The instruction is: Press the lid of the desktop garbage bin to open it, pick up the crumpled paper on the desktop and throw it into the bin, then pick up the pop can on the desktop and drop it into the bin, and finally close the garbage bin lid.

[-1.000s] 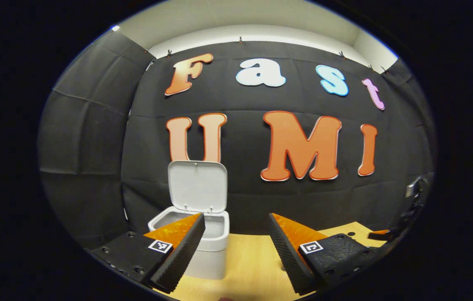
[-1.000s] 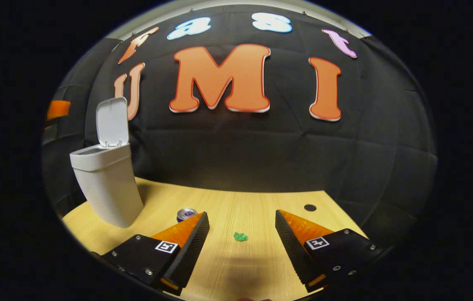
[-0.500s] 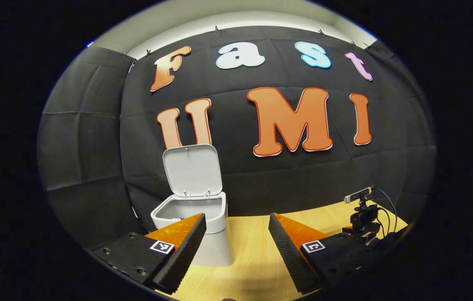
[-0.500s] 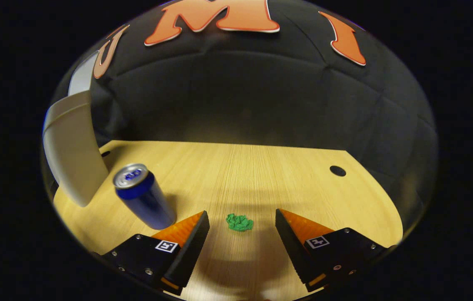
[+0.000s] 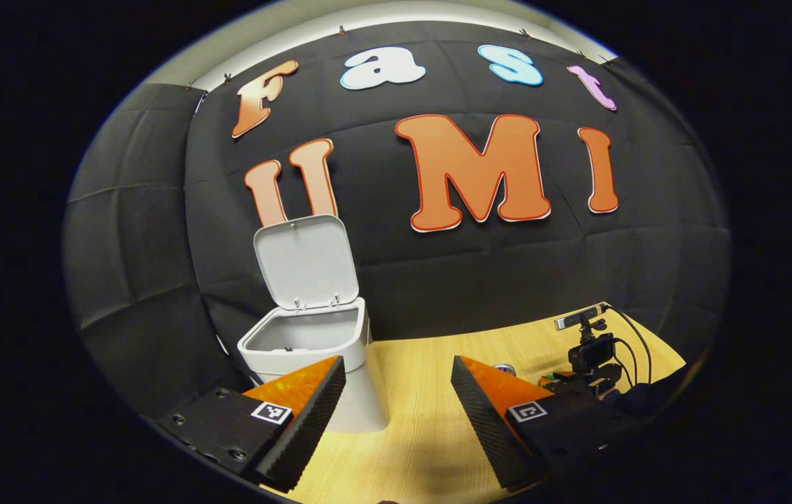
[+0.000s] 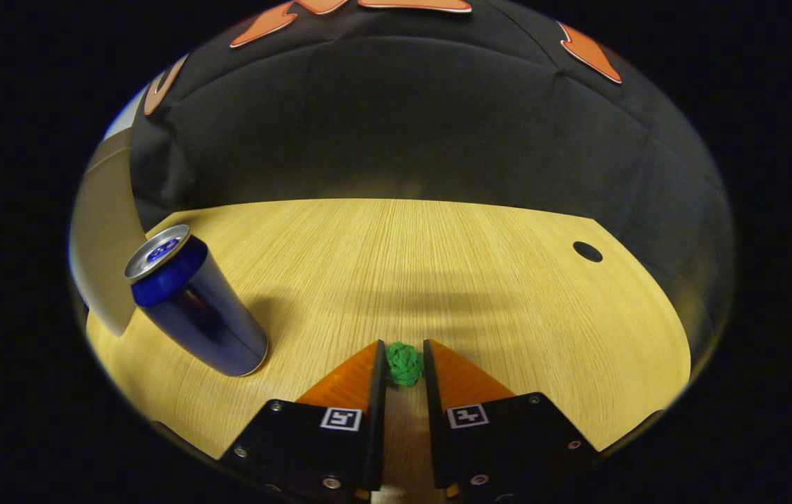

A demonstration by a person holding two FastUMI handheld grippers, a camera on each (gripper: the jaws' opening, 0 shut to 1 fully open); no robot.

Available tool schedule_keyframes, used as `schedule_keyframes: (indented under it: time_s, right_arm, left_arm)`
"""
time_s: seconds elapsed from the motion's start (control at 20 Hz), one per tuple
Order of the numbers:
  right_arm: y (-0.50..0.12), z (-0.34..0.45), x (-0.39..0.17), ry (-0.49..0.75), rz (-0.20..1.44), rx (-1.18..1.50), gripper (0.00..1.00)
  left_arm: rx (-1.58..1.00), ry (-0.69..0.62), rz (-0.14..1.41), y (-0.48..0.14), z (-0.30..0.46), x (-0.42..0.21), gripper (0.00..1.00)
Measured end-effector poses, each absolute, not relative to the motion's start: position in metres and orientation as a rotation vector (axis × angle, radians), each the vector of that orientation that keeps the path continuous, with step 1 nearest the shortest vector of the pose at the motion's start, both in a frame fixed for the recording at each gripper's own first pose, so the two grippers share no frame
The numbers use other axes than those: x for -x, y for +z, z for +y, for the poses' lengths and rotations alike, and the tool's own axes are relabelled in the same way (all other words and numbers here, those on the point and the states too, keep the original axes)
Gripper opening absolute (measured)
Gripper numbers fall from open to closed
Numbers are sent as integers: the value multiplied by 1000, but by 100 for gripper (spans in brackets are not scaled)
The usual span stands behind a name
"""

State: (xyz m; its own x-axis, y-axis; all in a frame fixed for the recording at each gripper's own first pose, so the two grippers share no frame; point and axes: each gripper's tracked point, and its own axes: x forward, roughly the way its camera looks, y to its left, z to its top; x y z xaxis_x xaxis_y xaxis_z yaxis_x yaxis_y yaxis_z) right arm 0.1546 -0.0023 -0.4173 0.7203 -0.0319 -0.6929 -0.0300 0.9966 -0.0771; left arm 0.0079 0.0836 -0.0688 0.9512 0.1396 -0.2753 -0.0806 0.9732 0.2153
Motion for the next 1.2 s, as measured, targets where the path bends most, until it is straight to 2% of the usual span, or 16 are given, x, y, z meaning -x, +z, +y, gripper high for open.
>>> schedule_keyframes:
  time_s: [0.05,0.2,0.5,0.7,0.9,1.0,1.15,1.2]
  right_arm:
    - [-416,-2,-152,5,771,83,28]
    - [-400,-4,-145,18,781,44,17]
    - [-269,21,-153,96,559,-14,15]
    - [-168,108,-163,254,427,-58,15]
    - [-72,237,-167,478,337,-107,14]
    - [-48,296,-175,560,345,-96,14]
    - [-50,374,-172,676,412,-55,14]
    - [-53,390,-176,670,397,-28,14]
  left_arm:
    - [-204,105,287,-67,82,-10,96]
    - [-202,86,268,-61,79,-6,96]
    - [-139,91,216,-49,94,10,96]
    - [-94,110,194,-48,116,23,96]
    - [-67,146,185,-46,150,38,96]
    - [-59,174,187,-47,170,48,96]
    - [-71,250,198,-48,213,66,96]
    - [-63,273,200,-49,225,73,96]
